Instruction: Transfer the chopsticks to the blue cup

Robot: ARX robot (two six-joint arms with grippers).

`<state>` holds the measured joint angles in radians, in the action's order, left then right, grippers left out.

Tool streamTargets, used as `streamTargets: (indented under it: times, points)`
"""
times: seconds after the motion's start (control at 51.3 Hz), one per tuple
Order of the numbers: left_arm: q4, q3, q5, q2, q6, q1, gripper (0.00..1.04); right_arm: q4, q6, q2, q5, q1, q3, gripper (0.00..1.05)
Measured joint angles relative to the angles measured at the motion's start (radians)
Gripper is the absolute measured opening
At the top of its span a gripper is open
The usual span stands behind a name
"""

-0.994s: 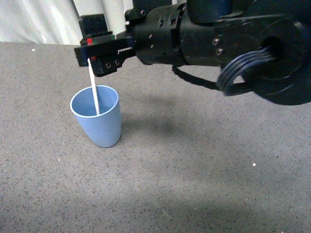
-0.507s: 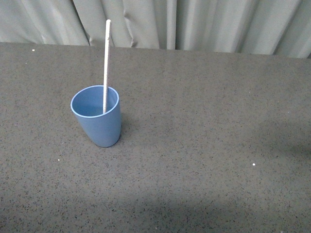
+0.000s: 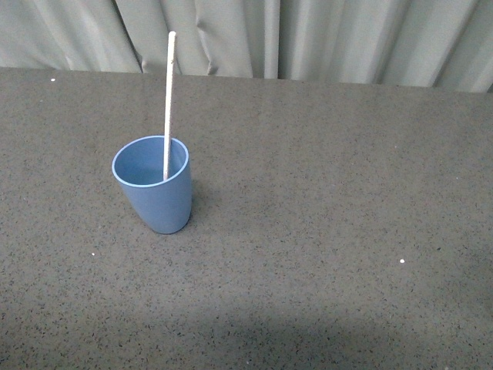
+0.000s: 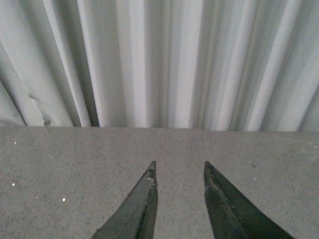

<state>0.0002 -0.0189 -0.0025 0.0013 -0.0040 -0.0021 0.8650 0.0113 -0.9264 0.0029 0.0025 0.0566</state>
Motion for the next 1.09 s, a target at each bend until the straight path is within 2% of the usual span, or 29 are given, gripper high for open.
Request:
streamTargets:
  times: [0.156, 0.195, 1.092]
  points:
    - [0.000, 0.000, 0.000, 0.000, 0.000, 0.000, 0.98, -0.067, 0.000, 0.082, -0.001, 0.000, -0.032, 0.03]
    - [0.000, 0.000, 0.000, 0.000, 0.000, 0.000, 0.98, -0.087, 0.002, 0.106, 0.000, 0.000, -0.034, 0.01]
    - [0.000, 0.000, 0.000, 0.000, 0.000, 0.000, 0.98, -0.570, -0.001, 0.634, -0.002, 0.000, -0.052, 0.01]
